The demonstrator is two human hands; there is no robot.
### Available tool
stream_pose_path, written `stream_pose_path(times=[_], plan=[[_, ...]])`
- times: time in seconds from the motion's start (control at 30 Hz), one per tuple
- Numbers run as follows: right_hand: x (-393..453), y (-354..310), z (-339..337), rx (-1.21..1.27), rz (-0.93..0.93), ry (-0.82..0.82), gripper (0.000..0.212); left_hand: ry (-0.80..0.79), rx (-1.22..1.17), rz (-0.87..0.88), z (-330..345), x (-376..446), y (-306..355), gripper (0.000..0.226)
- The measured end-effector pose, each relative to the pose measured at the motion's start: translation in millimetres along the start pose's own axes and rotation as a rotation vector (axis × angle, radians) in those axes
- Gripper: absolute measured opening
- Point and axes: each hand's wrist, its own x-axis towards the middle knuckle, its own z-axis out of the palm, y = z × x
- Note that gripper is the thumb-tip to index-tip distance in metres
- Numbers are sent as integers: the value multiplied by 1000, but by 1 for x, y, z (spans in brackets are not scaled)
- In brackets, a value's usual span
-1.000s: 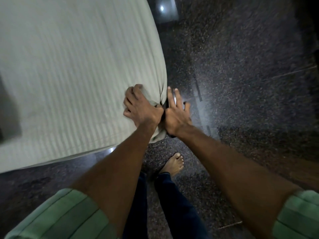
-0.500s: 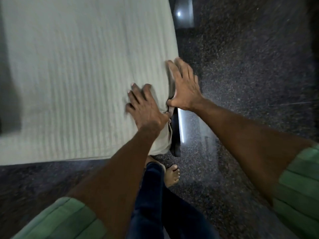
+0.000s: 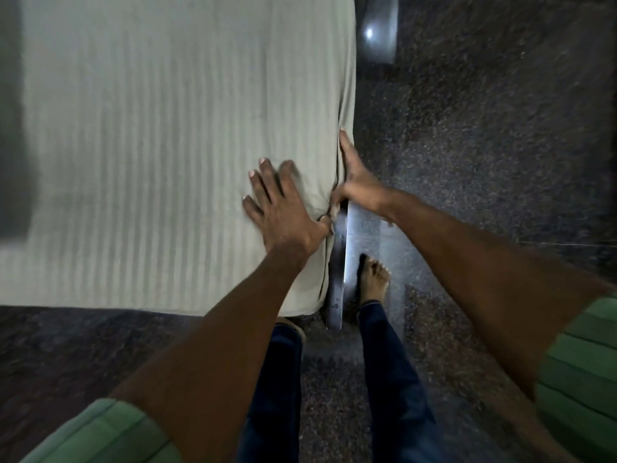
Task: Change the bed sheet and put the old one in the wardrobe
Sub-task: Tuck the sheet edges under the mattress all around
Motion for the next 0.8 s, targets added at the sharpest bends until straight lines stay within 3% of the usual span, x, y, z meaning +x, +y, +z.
stream_pose_path(times=[0.07,0.13,0.23,0.3,0.4,0.53,0.63,0.7,0.73,0.8], plan=[[-4,1,-6,146,-50,110,124,10,14,-72,0,6,10,123],[-1,-1,-3,110,-86,177,130,35,30,-155,1,10,17,123],[4,-2,10,36,-22,264,143,34,1,-188,3,11,22,120],[8,-2,16,-2,22,314,141,23,-75,-209,2,11,23,108],[8,-9,20,-200,213,401,134,141,-122,-232,-4,10,24,87],[27,-24,20,-307,271,282,111,155,-26,-125,-10,29,31,88],[43,-22,-2,-34,316,-35,104,163,-79,-195,-13,44,42,86],[43,-16,-27,259,427,-229,86,151,-87,-241,-14,47,48,85],[42,-14,-40,334,448,-230,79,152,-78,-265,-14,49,52,85],[44,-12,-55,317,361,-75,73,169,-41,-315,-14,52,57,85]])
